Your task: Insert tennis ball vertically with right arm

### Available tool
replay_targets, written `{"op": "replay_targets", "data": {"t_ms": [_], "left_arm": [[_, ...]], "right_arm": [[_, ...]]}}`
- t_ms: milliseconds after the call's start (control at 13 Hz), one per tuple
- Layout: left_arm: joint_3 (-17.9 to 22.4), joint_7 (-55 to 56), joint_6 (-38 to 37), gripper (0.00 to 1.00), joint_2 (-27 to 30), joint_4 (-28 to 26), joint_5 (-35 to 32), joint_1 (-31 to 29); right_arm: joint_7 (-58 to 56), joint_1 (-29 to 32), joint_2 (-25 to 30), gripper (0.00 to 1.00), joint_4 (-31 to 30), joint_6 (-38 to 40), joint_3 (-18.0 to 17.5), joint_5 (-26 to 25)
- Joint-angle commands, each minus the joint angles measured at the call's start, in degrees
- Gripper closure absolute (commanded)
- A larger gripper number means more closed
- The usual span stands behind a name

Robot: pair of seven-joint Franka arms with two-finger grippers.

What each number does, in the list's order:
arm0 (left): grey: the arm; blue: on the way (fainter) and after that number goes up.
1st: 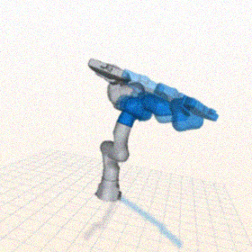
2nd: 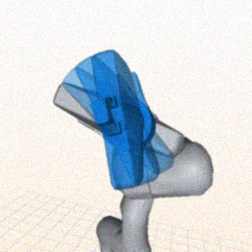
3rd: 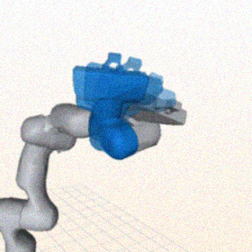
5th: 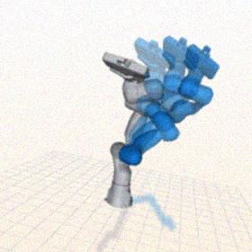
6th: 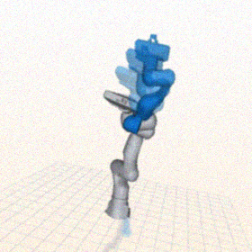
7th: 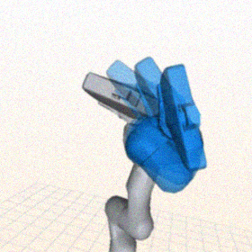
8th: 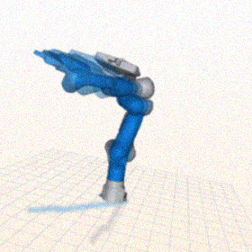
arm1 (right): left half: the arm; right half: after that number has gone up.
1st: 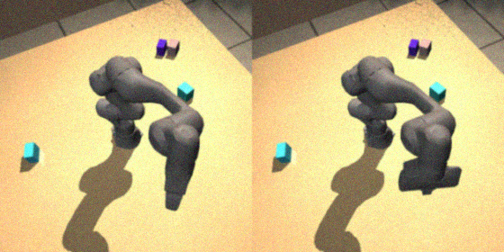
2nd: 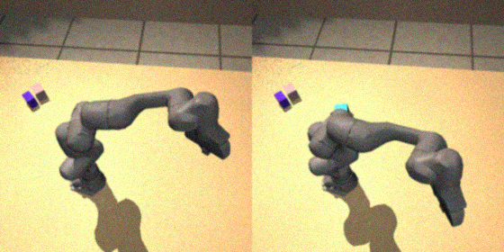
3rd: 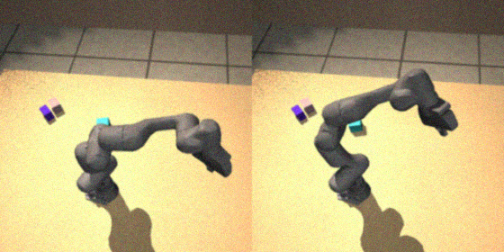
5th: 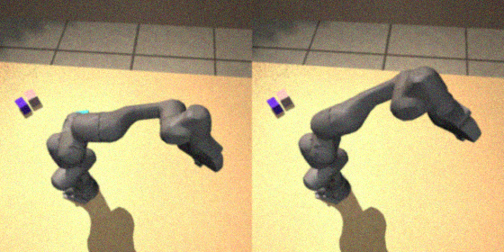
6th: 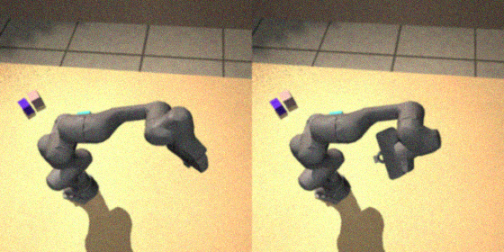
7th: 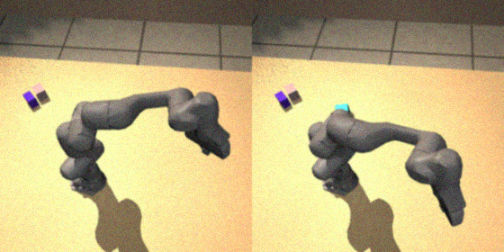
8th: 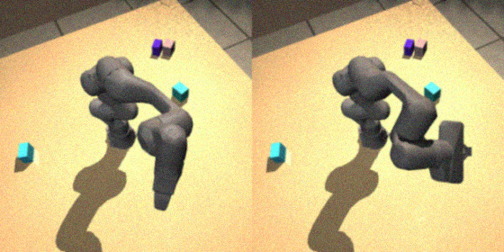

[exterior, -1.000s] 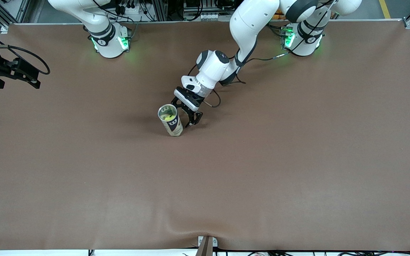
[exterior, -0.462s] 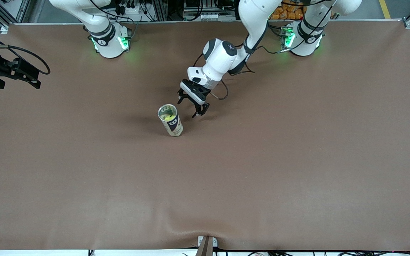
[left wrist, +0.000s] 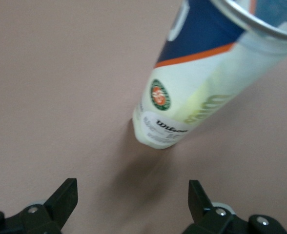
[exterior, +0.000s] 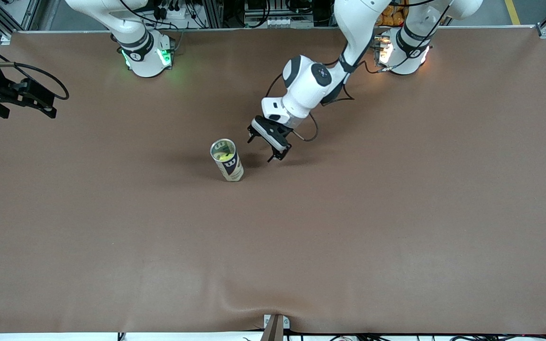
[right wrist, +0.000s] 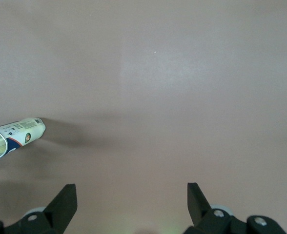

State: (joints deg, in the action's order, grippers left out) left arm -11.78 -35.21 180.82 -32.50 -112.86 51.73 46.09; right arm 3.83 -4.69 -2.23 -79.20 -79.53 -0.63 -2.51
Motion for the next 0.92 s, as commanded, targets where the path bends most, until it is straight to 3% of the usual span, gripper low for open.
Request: {"op": "replay_targets", "data": {"t_ms": [0,308,615,846], "left_arm": [[3.33,-0.56,-5.9,0.0,2.88,-1.23,0.74,0.31],[11.14,-0.65,-17.49,0.0,3.58,1.84,-1.88,0.23],[24.23,-0.65,-38.39,0.0,3.67,9.91,-11.71,-0.3],[26.02,-0.74,-54.82,0.0,3.5,18.7,-20.94,-7.83]], "right_arm": [[-0.75,1.44,0.12,0.0,0.01,0.43,-1.39,-0.83],[-0.75,1.52,0.12,0.0,0.02,0.43,-1.39,-0.74],[-0.75,1.44,0.12,0.0,0.1,0.43,-1.39,-0.74],[-0.58,1.61,0.12,0.0,0.19,0.43,-1.3,-0.66]]}}
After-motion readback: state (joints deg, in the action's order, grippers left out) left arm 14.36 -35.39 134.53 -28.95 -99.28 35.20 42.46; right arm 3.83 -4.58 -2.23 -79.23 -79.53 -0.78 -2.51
